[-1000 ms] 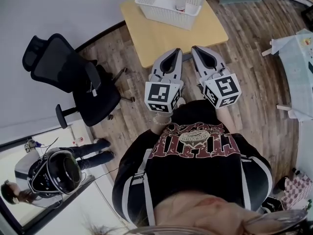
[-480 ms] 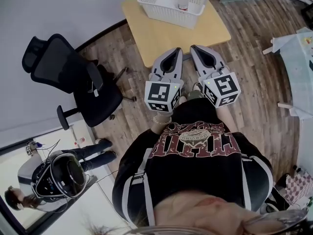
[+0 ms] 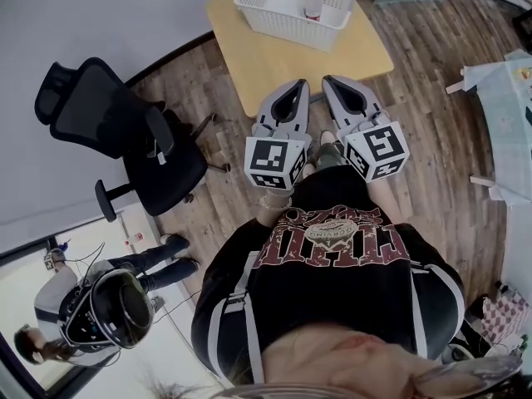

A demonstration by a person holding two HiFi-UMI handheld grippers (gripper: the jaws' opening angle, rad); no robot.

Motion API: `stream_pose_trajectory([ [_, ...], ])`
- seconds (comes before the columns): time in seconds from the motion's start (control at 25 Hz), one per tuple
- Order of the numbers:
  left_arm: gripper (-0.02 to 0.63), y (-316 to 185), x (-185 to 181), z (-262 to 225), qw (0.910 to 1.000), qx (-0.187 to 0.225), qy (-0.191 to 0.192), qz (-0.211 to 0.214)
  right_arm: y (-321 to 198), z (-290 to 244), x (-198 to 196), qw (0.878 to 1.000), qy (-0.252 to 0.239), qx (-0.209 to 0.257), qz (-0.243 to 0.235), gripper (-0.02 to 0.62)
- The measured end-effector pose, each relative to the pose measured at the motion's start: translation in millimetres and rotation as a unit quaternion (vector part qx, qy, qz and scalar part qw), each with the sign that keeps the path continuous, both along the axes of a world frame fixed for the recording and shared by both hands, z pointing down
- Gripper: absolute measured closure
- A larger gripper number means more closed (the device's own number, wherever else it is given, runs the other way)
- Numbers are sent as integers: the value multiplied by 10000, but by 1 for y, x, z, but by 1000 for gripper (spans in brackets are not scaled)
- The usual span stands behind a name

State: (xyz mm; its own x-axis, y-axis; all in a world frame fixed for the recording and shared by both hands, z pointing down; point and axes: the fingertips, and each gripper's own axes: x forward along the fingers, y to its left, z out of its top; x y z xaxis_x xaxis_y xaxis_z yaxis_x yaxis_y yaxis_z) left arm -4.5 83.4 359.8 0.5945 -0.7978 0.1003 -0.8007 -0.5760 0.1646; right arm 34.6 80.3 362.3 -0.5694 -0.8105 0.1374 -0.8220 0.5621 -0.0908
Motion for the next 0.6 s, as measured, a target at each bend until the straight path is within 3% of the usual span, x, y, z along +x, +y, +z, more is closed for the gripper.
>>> stream_pose_trajectory([
  [0.6, 560, -59, 18, 2, 9998, -66, -54, -161, -60, 2, 20, 9998, -84, -54, -147, 578],
])
